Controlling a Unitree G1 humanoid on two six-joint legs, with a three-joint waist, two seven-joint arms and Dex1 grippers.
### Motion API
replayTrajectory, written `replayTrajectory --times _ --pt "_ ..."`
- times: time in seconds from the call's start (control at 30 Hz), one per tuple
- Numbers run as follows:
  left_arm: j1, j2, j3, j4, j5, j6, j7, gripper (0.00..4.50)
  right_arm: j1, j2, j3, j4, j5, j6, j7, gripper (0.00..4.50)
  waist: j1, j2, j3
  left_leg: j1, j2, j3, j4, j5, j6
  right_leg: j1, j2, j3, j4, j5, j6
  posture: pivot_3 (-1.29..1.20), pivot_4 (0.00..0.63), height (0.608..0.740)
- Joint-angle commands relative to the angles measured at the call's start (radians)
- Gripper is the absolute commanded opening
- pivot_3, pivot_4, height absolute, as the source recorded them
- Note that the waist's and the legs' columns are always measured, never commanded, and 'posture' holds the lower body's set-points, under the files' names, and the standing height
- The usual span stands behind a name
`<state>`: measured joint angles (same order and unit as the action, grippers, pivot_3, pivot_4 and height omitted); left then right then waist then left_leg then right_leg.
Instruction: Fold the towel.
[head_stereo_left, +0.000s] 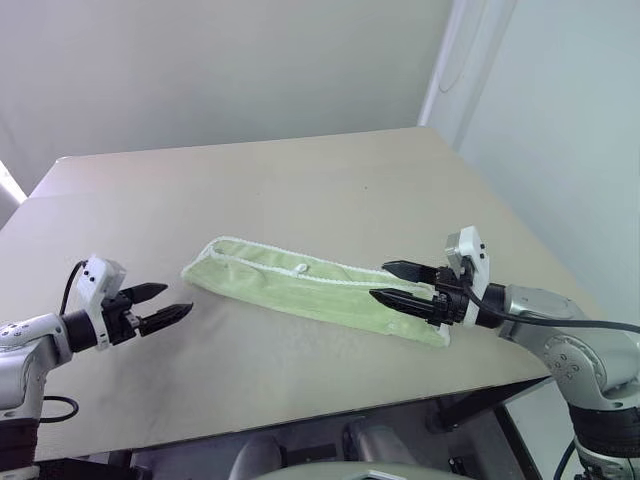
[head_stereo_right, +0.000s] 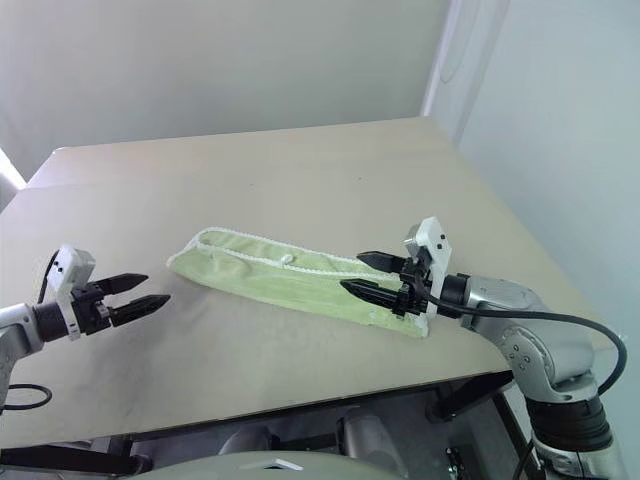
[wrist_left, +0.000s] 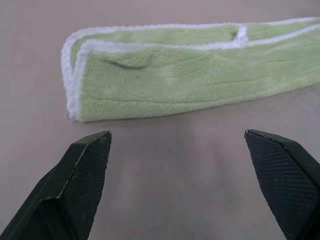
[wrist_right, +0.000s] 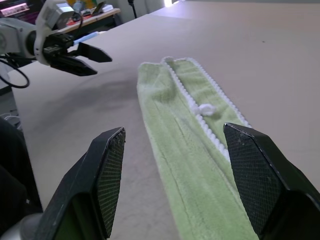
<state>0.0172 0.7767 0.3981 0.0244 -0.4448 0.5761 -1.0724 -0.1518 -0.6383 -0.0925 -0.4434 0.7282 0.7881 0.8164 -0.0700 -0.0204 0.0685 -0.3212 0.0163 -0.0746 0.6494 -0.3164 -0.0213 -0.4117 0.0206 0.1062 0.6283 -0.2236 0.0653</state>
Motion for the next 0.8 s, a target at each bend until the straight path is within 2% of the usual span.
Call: replayTrajectory --times 0.03,0.27,0.47,0.63,0.8 --pt "-0.03 0.001 -0.002 -0.039 -0.023 -0.007 0.024 4.5 -0.023 -0.004 -0.002 -0.001 -0.006 -0.033 0.009 3.26 -0.001 0.0 0.0 0.0 0.0 0.0 0.0 0.0 0.0 0.0 0.0 0.0 0.0 0.0 0.0 0.0 0.0 0.74" --pt "-0.115 -0.018 -0.055 -0.004 -0.023 -0.018 0.044 4.5 -0.01 0.01 -0.012 0.008 -0.02 -0.048 -0.026 3.26 -0.002 0.001 0.0 -0.001 0.0 0.001 -0.002 0.0 0.0 -0.002 0.0 0.001 0.0 0.0 0.0 0.0 0.0 0.74" --pt "-0.255 -0.022 -0.14 0.161 0.032 -0.107 0.025 4.5 0.037 -0.011 -0.045 0.025 -0.075 -0.037 -0.109 3.26 0.0 0.001 0.0 -0.001 0.0 0.002 -0.001 0.0 0.0 -0.002 0.0 0.001 0.0 0.0 0.0 0.0 0.0 0.74" --pt "-0.399 -0.032 -0.223 0.358 0.123 -0.221 0.044 4.5 0.064 0.0 -0.044 0.021 -0.128 -0.023 -0.204 3.26 -0.001 0.001 0.0 -0.002 0.0 0.002 -0.002 0.0 0.0 -0.002 0.0 0.001 0.0 0.0 0.0 0.0 0.0 0.74" --pt "-0.636 -0.051 -0.303 0.677 0.23 -0.329 0.059 4.5 0.043 0.023 0.009 0.077 -0.231 -0.068 -0.267 3.26 0.001 0.0 0.0 -0.002 -0.001 0.002 -0.001 0.0 0.0 -0.002 0.001 0.001 0.001 0.0 0.0 0.0 0.0 0.74"
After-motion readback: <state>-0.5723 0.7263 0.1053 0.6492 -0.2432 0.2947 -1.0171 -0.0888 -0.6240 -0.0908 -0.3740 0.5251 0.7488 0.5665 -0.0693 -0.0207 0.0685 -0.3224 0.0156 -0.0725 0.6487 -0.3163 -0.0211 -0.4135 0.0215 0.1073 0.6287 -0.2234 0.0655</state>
